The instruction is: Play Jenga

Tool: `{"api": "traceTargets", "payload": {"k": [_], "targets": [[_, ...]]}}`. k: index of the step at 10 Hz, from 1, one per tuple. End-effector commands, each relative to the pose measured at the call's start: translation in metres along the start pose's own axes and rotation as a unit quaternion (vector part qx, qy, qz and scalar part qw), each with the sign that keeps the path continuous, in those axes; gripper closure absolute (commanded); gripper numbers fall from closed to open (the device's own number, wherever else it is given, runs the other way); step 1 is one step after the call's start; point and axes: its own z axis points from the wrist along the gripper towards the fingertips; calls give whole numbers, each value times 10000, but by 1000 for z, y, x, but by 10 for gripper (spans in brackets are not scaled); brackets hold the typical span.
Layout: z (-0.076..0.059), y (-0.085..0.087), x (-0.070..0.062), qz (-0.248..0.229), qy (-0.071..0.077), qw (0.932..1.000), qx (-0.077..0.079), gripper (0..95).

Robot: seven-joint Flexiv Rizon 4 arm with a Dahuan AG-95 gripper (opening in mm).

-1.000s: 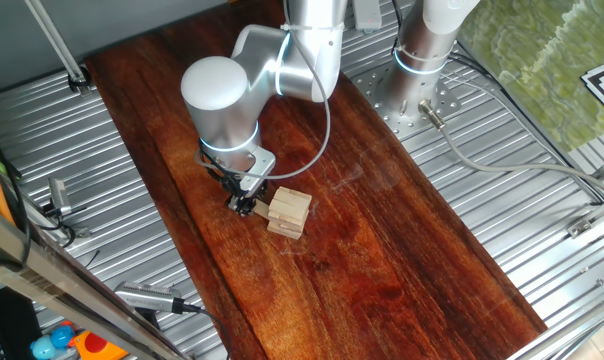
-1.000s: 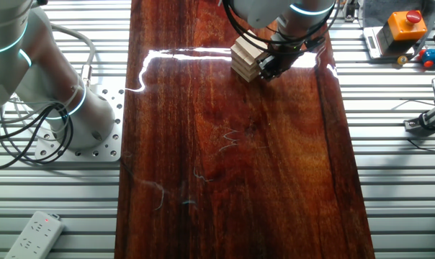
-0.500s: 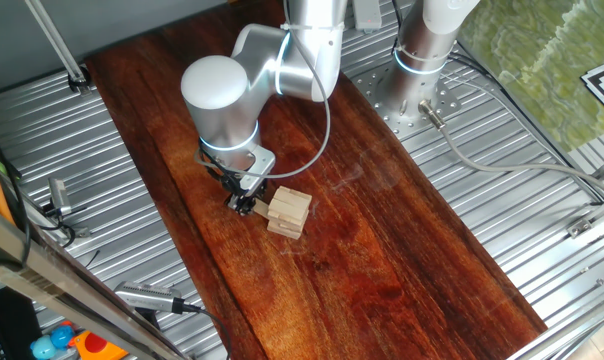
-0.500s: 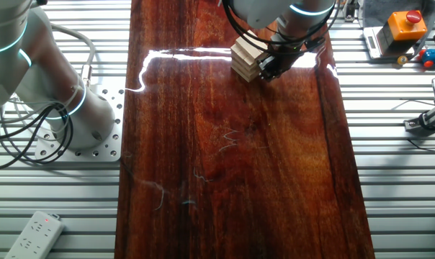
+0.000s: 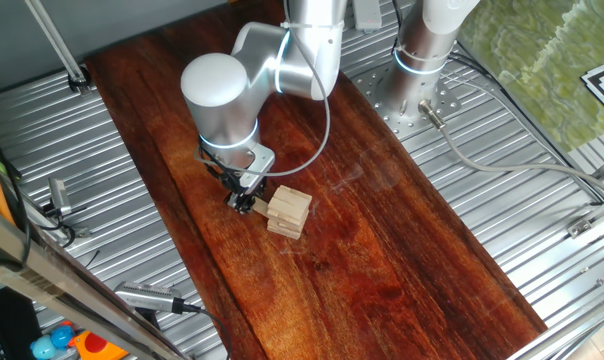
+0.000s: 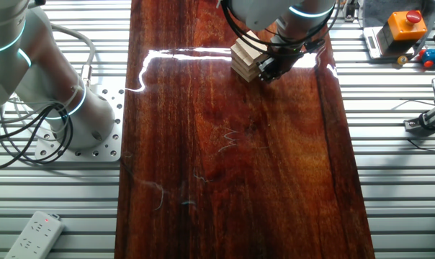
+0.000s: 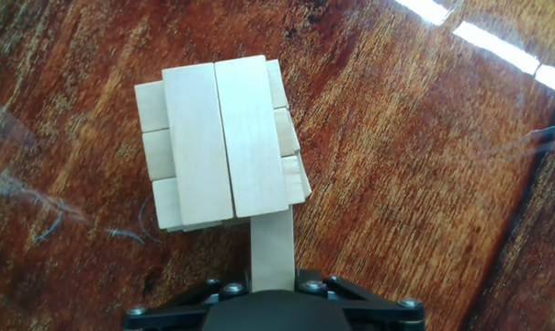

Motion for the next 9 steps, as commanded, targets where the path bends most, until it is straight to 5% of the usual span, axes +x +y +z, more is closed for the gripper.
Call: {"api": "traceTargets", "payload": {"k": [1,9], "targets": [[0,0,0,-3,3,10000,-1,950],[1,0,3,8,7,10000,5,950]]}}
